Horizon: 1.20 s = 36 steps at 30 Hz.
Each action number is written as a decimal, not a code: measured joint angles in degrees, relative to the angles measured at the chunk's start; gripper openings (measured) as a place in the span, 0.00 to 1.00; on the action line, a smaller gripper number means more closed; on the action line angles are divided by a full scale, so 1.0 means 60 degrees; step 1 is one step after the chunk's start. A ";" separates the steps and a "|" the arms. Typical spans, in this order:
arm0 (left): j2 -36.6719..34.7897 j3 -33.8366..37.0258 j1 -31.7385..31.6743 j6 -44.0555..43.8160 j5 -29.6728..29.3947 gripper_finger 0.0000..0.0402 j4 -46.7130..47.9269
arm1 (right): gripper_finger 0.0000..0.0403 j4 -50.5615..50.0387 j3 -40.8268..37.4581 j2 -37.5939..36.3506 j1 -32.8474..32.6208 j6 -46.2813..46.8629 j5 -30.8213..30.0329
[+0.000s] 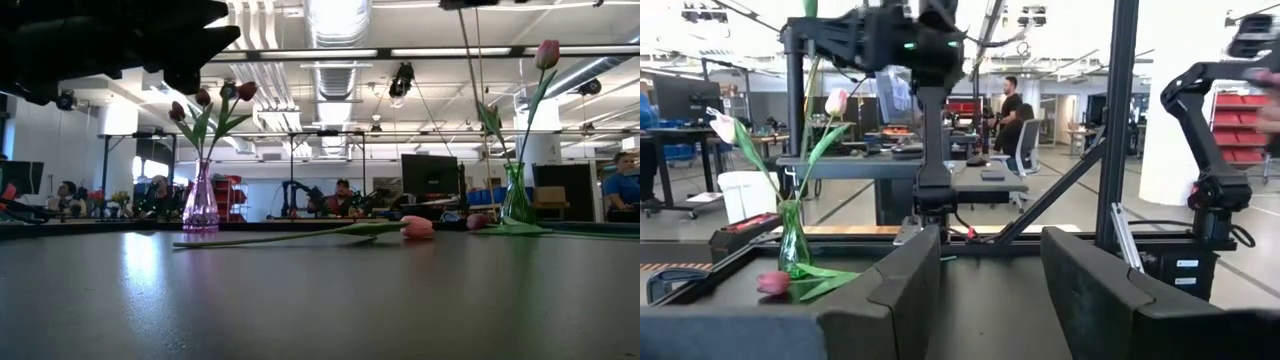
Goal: Sort flowers into vase by color
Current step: Put the pink flower into the green vase
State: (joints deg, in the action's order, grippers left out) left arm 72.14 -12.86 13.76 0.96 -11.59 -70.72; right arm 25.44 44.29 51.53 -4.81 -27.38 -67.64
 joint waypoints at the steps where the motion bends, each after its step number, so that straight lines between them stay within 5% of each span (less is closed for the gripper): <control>1: 0.0000 0.0000 0.0000 0.0001 0.0000 0.40 0.0000 | 0.03 0.0088 -0.0151 -0.0255 0.0328 -0.0177 0.0000; 13: 0.0000 0.0000 0.0000 -0.0001 0.0006 0.40 0.0032 | 0.03 0.0268 -0.1690 -0.1519 0.3405 -0.0041 0.1054; 36: 0.0000 -0.0007 0.0011 0.0010 0.0017 0.40 0.0063 | 0.03 0.1098 -0.2835 -0.1501 0.5309 0.1968 0.1614</control>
State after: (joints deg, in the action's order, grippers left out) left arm 72.14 -12.91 13.82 1.02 -11.49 -70.34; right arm 32.03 27.28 42.52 27.05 -15.56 -57.95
